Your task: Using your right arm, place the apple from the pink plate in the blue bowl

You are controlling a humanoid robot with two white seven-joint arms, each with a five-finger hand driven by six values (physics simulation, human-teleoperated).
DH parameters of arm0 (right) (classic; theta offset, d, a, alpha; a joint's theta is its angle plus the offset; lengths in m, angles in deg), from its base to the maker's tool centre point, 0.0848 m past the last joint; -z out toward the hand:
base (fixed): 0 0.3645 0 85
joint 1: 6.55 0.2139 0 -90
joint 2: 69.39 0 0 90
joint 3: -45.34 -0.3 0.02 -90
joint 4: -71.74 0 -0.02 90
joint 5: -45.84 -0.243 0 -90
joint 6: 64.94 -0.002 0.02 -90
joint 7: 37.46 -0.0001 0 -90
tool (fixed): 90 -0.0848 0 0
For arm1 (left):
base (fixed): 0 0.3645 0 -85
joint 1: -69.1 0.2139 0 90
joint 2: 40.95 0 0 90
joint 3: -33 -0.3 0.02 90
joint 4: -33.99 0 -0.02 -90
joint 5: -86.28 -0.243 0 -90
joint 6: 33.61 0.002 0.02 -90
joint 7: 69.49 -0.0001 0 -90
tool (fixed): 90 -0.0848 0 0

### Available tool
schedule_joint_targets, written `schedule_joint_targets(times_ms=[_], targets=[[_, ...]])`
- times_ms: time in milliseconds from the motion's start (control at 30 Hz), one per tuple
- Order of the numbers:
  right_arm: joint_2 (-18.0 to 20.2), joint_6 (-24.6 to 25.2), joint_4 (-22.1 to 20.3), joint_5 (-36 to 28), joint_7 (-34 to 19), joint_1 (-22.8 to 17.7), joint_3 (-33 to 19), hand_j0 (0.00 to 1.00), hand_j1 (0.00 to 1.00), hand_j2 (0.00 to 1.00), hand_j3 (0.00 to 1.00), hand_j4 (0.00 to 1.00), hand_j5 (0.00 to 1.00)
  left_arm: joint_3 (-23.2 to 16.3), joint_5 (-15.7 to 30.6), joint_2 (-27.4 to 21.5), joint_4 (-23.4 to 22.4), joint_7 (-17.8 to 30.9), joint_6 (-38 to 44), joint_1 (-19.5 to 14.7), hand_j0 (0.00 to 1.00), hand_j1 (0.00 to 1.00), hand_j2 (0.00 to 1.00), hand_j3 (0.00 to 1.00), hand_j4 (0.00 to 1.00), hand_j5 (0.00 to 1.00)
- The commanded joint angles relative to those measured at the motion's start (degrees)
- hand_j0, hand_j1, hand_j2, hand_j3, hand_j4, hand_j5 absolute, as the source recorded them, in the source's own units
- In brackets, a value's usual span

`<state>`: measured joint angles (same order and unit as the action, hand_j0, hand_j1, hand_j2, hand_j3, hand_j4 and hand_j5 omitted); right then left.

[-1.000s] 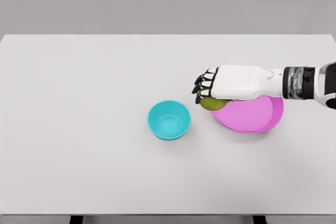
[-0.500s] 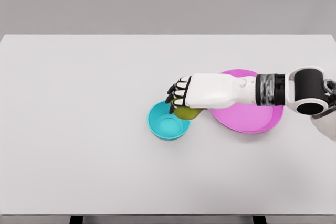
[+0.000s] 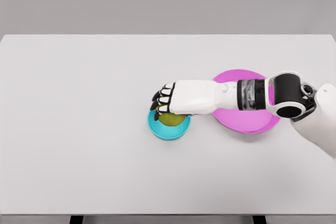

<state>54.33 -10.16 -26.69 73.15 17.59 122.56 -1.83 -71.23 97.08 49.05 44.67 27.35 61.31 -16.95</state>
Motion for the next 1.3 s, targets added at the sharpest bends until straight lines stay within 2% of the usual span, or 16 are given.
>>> schedule_joint_targets(times_ms=[0,167,200,233,767,800,833,900,933,1033,1100,1167,1267], targets=[[-0.1,0.2,0.2,-0.4,0.0,0.0,0.2,0.65,0.65,0.65,0.65,0.65,0.65,0.0,0.0,0.0,0.0,0.0,0.0,0.0,1.0,1.0,1.0,1.0,1.0,1.0],[-0.1,0.2,0.1,-0.4,0.0,-0.1,0.2,0.65,0.65,0.65,0.65,0.65,0.65,0.0,0.0,0.0,0.0,0.0,0.0,0.0,1.0,1.0,1.0,1.0,1.0,1.0],[-0.1,0.2,0.2,-0.4,0.0,-0.1,0.2,0.78,0.78,0.78,0.78,0.78,0.78,0.0,0.0,0.0,0.0,0.0,0.0,0.0,1.0,1.0,1.0,1.0,1.0,1.0],[-0.1,0.2,0.2,-0.4,0.0,-0.1,0.2,1.0,1.0,1.0,1.0,1.0,1.0,0.0,0.0,0.0,0.0,0.0,0.0,0.0,1.0,1.0,1.0,1.0,1.0,1.0],[0.9,0.2,-0.3,-0.9,0.0,0.2,-0.6,1.0,1.0,1.0,1.0,1.0,1.0,0.0,0.0,0.0,0.0,0.0,0.0,0.0,1.0,1.0,1.0,1.0,1.0,1.0],[1.6,0.2,-0.4,-1.1,0.0,0.1,-1.9,1.0,1.0,1.0,1.0,1.0,1.0,0.0,0.0,0.0,0.0,0.0,0.0,0.0,1.0,1.0,1.0,1.0,1.0,1.0],[2.4,0.2,-0.6,-1.2,0.0,-0.4,-5.7,1.0,1.0,1.0,1.0,1.0,1.0,0.0,0.0,0.0,0.0,0.0,0.0,0.0,1.0,1.0,1.0,1.0,1.0,1.0],[5.9,0.2,-0.5,-2.1,0.0,-4.2,-14.5,1.0,1.0,1.0,1.0,1.0,1.0,0.0,0.0,0.0,0.0,0.0,0.0,0.0,1.0,1.0,1.0,1.0,1.0,1.0],[6.2,0.2,-0.5,-2.5,0.0,-5.4,-17.0,1.0,1.0,1.0,1.0,1.0,1.0,0.0,0.0,0.0,0.0,0.0,0.0,0.0,1.0,1.0,1.0,1.0,1.0,1.0],[10.0,0.2,0.4,-5.3,0.0,-11.0,-28.8,1.0,1.0,1.0,1.0,1.0,1.0,0.0,0.0,0.0,0.0,0.0,0.0,0.0,1.0,1.0,1.0,1.0,1.0,1.0],[10.8,0.2,2.4,-5.3,0.0,-11.7,-31.5,1.0,1.0,1.0,1.0,1.0,1.0,0.0,0.0,0.0,0.0,0.0,0.0,0.0,1.0,1.0,1.0,1.0,1.0,1.0],[10.9,0.2,7.1,-5.3,0.0,-11.6,-31.6,1.0,1.0,1.0,1.0,1.0,1.0,0.0,0.0,0.0,0.0,0.0,0.0,0.0,1.0,1.0,1.0,1.0,1.0,1.0],[10.3,0.2,11.5,-5.3,0.0,-11.9,-32.9,1.0,1.0,1.0,1.0,1.0,1.0,0.0,0.0,0.0,0.0,0.0,0.0,0.0,1.0,1.0,1.0,1.0,1.0,1.0]])
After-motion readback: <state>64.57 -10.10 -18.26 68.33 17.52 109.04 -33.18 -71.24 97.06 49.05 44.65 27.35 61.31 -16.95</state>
